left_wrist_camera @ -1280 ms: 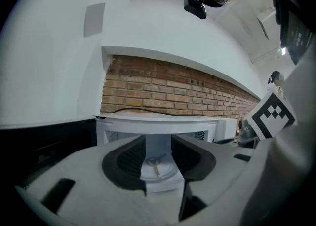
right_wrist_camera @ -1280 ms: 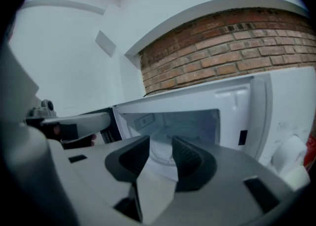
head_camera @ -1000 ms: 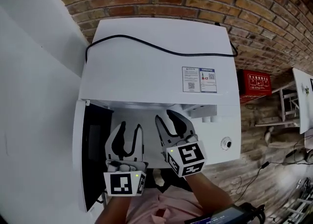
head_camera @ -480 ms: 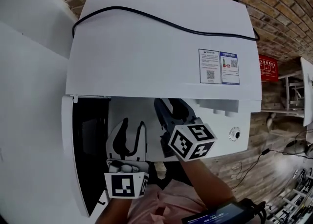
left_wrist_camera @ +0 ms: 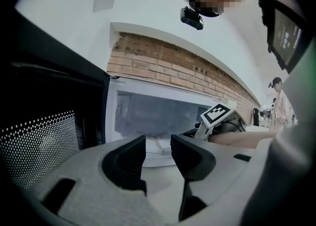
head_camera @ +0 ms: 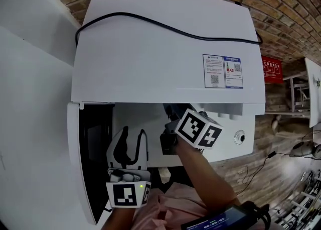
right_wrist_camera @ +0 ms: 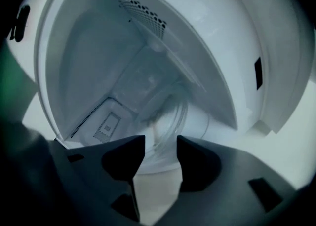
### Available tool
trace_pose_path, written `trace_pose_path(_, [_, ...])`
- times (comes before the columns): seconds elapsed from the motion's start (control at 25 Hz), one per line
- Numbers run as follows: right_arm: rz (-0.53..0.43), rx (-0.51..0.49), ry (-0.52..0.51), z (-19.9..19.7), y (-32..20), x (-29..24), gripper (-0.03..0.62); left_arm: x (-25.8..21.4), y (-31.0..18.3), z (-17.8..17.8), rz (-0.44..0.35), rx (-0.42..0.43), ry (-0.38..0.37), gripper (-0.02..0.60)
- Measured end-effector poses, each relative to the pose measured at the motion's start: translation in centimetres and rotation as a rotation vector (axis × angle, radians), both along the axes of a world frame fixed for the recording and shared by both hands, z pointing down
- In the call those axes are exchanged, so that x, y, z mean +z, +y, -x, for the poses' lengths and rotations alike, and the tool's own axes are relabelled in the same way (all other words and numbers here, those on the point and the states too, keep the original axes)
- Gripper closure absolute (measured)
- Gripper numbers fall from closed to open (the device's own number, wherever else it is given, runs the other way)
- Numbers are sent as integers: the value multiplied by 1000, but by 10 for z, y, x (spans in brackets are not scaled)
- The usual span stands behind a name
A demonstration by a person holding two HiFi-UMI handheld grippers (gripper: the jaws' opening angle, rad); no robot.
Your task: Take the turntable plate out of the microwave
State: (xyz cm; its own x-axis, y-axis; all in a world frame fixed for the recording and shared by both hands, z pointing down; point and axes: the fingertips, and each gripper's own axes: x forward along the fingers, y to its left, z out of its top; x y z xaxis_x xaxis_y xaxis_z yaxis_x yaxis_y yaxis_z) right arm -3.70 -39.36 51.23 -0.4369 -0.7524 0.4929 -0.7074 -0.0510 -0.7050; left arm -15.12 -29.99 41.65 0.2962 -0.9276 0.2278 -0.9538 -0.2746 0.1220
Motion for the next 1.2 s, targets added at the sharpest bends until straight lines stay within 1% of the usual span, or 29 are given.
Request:
trace_pose_path(0.12, [9, 31, 1, -1, -6, 1, 395, -2, 1, 1, -2, 4, 6, 416])
trace_pose_path(0.24, [16, 72, 18, -5, -10, 4, 440, -3, 1, -1, -2, 16, 13, 416])
trace_pose_path(0.32, [22, 91, 37, -8, -11, 6, 452, -3, 1, -4, -3, 25, 22, 416])
trace_pose_path(0.36, [26, 98, 48, -9, -11, 7, 473, -3, 1, -5, -3, 30, 27, 416])
trace_pose_path(0.4, [27, 101, 56, -11, -10, 9, 510, -3, 2, -6, -3, 34, 32, 416])
trace_pose_path(0.52, [20, 97, 38, -12, -10, 9, 526, -4, 1, -5, -2, 39, 39, 416])
trace_pose_path(0.72, [11, 133, -19, -16, -2, 10, 548, -8, -2, -1, -15, 35, 38, 416])
trace_pose_path(0.84, [0, 133, -8, -18, 8, 8, 570, -9, -1, 1, -18, 30, 36, 416])
trace_pose_path(0.88, [-11, 126, -3, -17, 12, 5, 591, -8, -1, 1, -16, 30, 35, 416])
trace_pose_path(0.92, [-15, 117, -11, -15, 14, 3, 591, -8, 0, 1, -15, 29, 35, 416])
trace_pose_path(1.04, [2, 112, -96, -7, 21, 4, 589, -7, 2, 0, -12, 25, 36, 416])
trace_pose_path(1.12, [7, 125, -120, -9, 23, 7, 582, -8, 4, 0, -14, 23, 35, 416])
trace_pose_path(1.2, [-3, 140, -104, -14, 19, 7, 490, -9, 6, 1, -15, 22, 32, 416])
